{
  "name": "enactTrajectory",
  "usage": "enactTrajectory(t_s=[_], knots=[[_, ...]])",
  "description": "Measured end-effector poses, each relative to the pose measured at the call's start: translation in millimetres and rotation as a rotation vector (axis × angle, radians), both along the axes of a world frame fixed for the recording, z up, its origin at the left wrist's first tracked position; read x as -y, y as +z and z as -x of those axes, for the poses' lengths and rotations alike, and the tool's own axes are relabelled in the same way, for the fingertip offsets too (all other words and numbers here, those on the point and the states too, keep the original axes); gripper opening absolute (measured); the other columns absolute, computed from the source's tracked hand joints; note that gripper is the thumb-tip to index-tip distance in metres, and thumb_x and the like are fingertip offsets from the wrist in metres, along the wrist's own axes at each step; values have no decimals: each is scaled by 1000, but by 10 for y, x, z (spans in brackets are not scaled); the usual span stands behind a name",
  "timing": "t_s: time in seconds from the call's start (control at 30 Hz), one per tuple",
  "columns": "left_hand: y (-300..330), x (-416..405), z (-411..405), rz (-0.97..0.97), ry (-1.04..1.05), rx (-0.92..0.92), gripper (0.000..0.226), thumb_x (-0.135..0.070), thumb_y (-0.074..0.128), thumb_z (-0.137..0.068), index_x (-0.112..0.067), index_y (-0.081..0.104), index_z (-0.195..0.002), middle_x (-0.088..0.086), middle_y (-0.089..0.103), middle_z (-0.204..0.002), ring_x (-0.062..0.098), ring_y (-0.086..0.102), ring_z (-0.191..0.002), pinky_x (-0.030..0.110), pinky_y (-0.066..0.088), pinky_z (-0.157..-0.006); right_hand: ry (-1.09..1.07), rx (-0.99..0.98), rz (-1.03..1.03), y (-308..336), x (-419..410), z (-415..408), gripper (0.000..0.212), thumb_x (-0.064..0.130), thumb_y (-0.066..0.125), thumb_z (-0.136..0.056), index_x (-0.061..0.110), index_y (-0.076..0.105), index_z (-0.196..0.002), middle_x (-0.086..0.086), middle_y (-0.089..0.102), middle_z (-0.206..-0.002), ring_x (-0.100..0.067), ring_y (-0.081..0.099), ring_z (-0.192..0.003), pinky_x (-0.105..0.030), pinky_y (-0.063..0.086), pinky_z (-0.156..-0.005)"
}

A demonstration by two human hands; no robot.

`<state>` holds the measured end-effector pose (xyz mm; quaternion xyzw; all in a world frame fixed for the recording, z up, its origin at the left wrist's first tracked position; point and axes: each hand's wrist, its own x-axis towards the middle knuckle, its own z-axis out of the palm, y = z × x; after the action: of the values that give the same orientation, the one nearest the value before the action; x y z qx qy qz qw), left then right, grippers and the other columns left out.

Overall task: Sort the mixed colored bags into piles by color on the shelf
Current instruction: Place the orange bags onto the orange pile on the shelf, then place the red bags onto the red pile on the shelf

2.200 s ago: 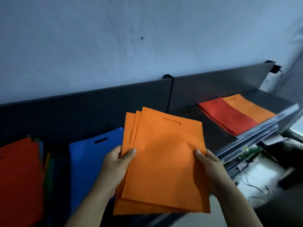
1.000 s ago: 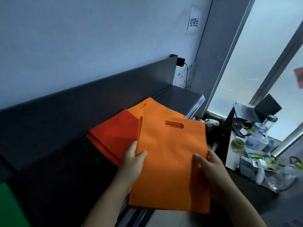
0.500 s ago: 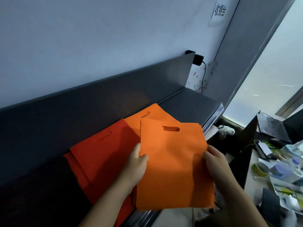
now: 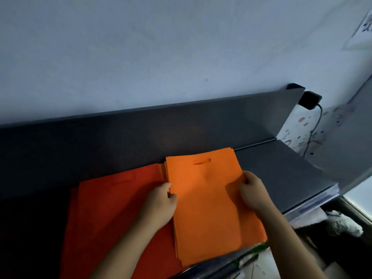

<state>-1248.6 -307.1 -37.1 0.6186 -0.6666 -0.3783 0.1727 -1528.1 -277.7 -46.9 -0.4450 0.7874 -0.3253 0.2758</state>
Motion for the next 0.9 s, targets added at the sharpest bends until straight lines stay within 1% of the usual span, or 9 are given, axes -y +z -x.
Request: enactTrajectory(t_s=[0.1,0.23,0.33,0.43,0.53,0.6,0.73,0.87,0.9], knots=[[-95,-36,59,-3,45,54,49,-23,51,-98,-17,57,-145,5,58,-144,22,62,-122,34,50,-102,76,-46,-119,-193,237,83,44,7,53,-99,9,56,-143,-10,68,-124,-29,65,-104,-37,48,-80],[-130,-112,-2,50,159,16,44,-22,52,-96,-23,63,-138,2,66,-131,23,69,-102,38,55,-91,124,-239,-194,-304,371,-17,30,16,54,-89,4,60,-115,-20,67,-117,-40,62,-105,-51,56,-87],[-55,-196,-133,57,222,-55,42,-18,52,-99,-27,64,-138,9,71,-119,18,71,-88,25,49,-72,91,-387,-193,-209,408,-210,53,25,58,-91,3,49,-139,-23,48,-140,-47,43,-130,-57,44,-102],[5,-323,-448,96,342,-138,41,-14,52,-99,-30,66,-134,0,70,-90,0,65,-65,16,40,-50,159,-275,-19,-61,517,-576,59,25,63,-95,4,50,-148,-23,47,-147,-43,42,-138,-54,39,-112],[46,-527,-979,124,501,-141,39,-19,53,-99,-36,66,-132,-11,70,-115,-13,60,-81,2,40,-65,321,-38,83,4,591,-1221,47,21,69,-94,7,63,-138,-14,58,-138,-34,56,-130,-43,45,-112],[128,-737,-1366,114,586,-163,38,-22,52,-101,-38,63,-134,-15,65,-125,-12,60,-90,2,43,-73,424,72,105,27,561,-1727,40,20,71,-94,7,67,-132,-8,64,-131,-26,60,-126,-37,45,-108],[265,-1300,-2201,168,799,-221,36,-23,50,-102,-40,62,-131,-15,65,-125,2,65,-108,33,54,-100,625,191,94,31,335,-2711,32,16,70,-97,9,68,-128,-7,71,-126,-22,65,-119,-36,48,-109],[285,-2039,-3018,231,1035,-267,34,-22,50,-101,-53,62,-110,-25,62,-123,6,65,-112,43,54,-102,833,316,57,79,-104,-3671,25,7,71,-98,11,68,-122,-5,73,-114,-5,67,-96,-7,48,-84],[283,-2200,-3162,248,1084,-288,35,-21,51,-101,-52,62,-110,-25,63,-124,7,66,-112,44,54,-103,861,350,47,100,-207,-3864,23,6,71,-97,13,68,-119,-6,74,-114,-3,66,-93,-8,49,-83]])
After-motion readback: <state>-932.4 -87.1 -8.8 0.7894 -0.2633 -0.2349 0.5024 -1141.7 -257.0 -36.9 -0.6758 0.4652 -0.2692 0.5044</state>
